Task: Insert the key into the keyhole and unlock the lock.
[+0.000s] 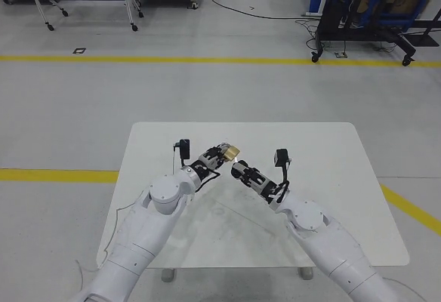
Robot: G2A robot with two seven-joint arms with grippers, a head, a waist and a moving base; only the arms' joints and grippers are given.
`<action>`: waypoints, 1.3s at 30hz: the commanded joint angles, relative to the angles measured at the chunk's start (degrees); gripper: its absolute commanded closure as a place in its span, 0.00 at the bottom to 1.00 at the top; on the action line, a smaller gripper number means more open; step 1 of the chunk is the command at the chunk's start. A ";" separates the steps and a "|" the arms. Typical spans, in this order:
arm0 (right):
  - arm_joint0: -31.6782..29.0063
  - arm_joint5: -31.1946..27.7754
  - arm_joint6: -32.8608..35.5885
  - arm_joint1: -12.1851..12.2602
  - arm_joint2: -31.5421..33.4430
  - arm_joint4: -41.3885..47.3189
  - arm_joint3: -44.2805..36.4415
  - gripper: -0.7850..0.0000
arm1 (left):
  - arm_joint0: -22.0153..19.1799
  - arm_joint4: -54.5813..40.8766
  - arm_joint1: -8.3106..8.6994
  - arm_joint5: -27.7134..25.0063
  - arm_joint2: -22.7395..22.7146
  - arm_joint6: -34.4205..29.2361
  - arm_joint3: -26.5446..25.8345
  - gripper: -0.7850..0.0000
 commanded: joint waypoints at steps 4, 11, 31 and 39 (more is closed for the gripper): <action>-0.05 0.41 1.26 -0.13 0.64 0.66 -0.02 1.00 | 0.04 0.91 0.12 -0.70 -0.33 -0.87 0.05 1.00; -0.53 2.98 9.07 0.64 3.67 2.68 -0.22 1.00 | -1.09 1.72 0.81 -0.90 -2.59 -5.28 1.60 1.00; -2.81 6.08 19.62 1.63 6.42 5.60 -3.66 1.00 | -0.92 -2.50 1.23 3.44 -3.72 -12.59 2.94 1.00; -3.28 10.45 24.88 2.34 7.94 5.10 -4.99 1.00 | -1.53 0.20 1.52 4.02 -3.00 -14.18 2.58 1.00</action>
